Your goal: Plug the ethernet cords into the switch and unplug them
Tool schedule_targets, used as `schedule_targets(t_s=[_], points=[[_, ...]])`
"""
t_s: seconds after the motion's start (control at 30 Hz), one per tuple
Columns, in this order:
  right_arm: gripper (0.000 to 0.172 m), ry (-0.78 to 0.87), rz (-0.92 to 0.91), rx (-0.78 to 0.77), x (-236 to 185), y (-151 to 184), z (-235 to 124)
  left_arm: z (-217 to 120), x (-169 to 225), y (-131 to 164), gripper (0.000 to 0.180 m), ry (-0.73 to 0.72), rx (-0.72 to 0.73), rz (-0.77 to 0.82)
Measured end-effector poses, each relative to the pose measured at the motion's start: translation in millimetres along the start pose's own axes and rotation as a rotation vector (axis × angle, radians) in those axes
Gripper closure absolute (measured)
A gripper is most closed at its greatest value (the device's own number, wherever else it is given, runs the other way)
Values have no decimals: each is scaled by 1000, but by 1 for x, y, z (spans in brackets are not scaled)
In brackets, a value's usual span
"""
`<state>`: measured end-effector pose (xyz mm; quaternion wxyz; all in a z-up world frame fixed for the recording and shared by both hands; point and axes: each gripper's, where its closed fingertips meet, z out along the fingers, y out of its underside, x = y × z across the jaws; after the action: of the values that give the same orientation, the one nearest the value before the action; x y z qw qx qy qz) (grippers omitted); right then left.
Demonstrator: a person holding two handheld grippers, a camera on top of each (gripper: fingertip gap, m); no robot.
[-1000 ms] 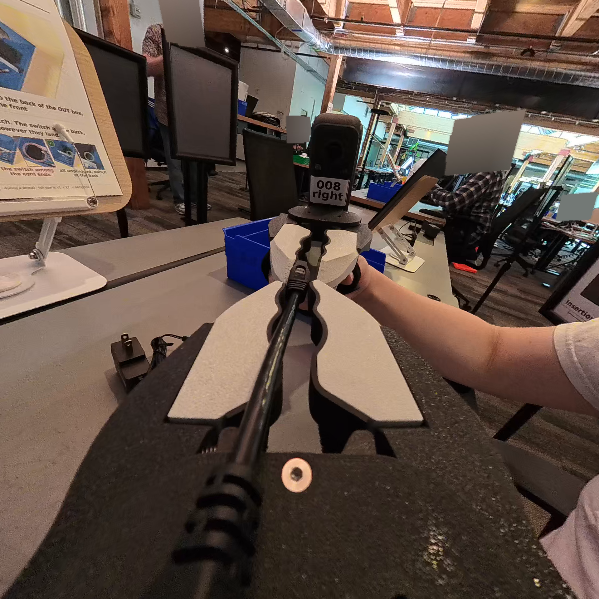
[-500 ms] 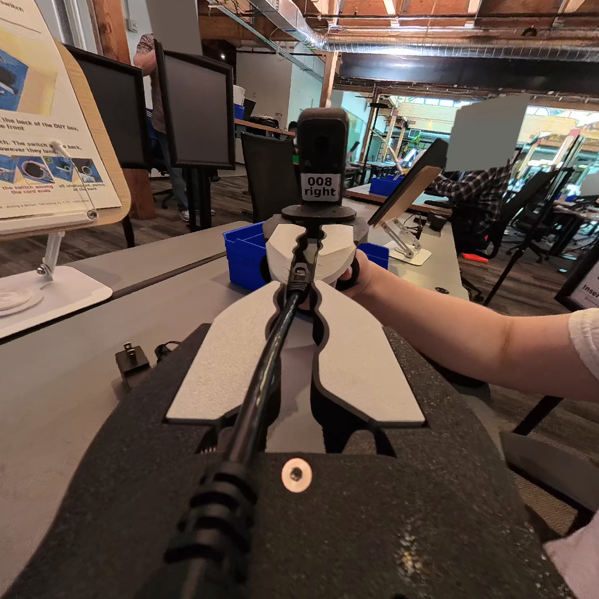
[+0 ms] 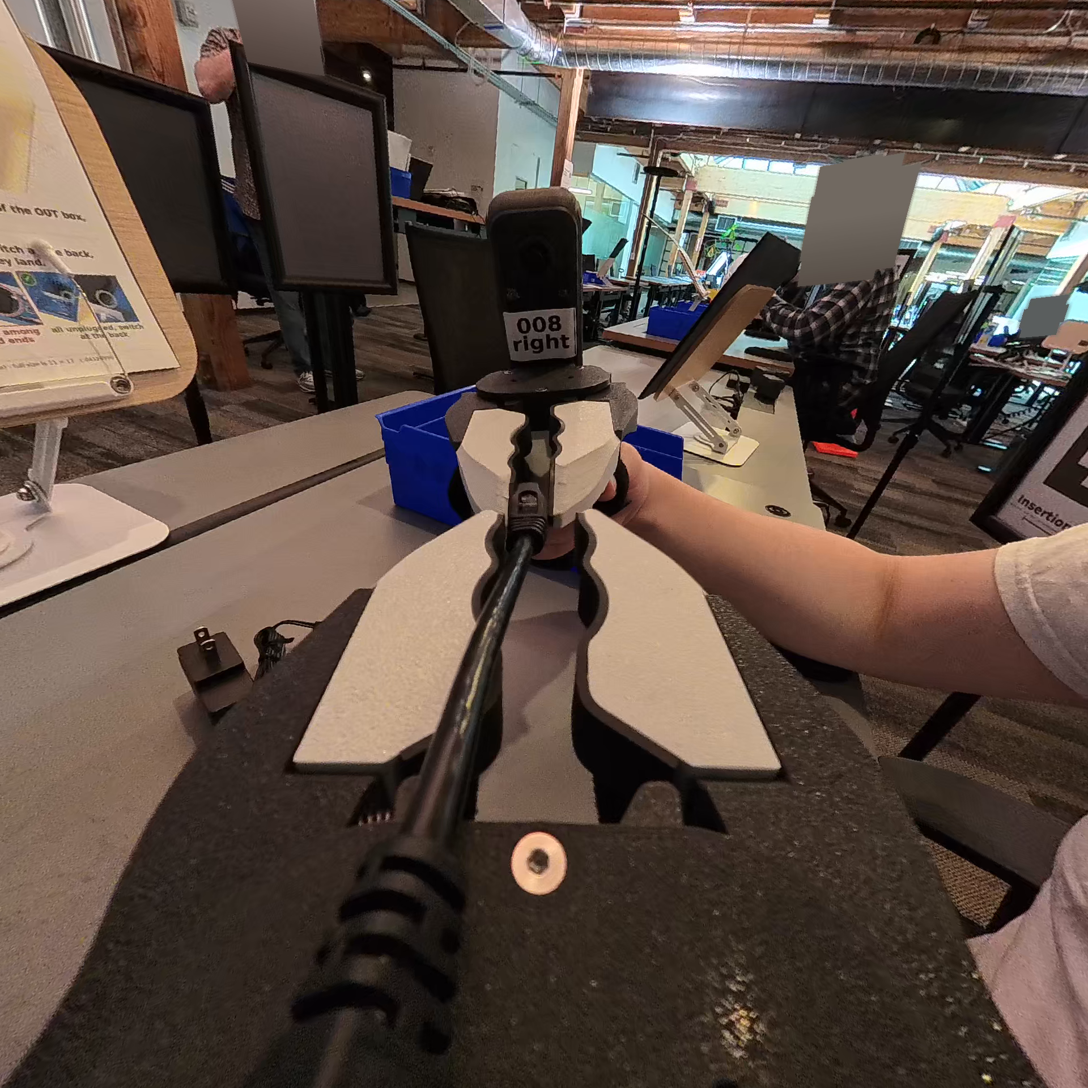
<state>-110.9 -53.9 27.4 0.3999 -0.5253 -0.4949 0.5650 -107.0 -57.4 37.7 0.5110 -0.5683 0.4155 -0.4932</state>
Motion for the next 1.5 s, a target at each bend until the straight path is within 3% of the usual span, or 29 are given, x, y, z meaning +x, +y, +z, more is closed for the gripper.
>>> schedule_targets(t_s=[0.27,0.4,1.0,1.1,1.2,1.37,1.5], points=[[160,-8,-18,-4,-2,1,0,1,-3,1,157,-27,-13,15],[160,-8,-17,-4,-2,1,-1,1,-2,2,169,-11,-12,7],[159,7,-31,-8,-1,0,0,1,-3,2,169,-14,-22,19],[158,41,-20,22,8,1,-2,3,-11,3,169,-84,-37,34],[141,120,-26,46,21,1,-5,1,-28,3,169,-192,-43,51],[138,303,-23,51,53,7,-19,-18,-80,4,169,-542,-113,119],[139,327,17,38,62,17,-20,-36,-111,2,169,-743,-102,92]])
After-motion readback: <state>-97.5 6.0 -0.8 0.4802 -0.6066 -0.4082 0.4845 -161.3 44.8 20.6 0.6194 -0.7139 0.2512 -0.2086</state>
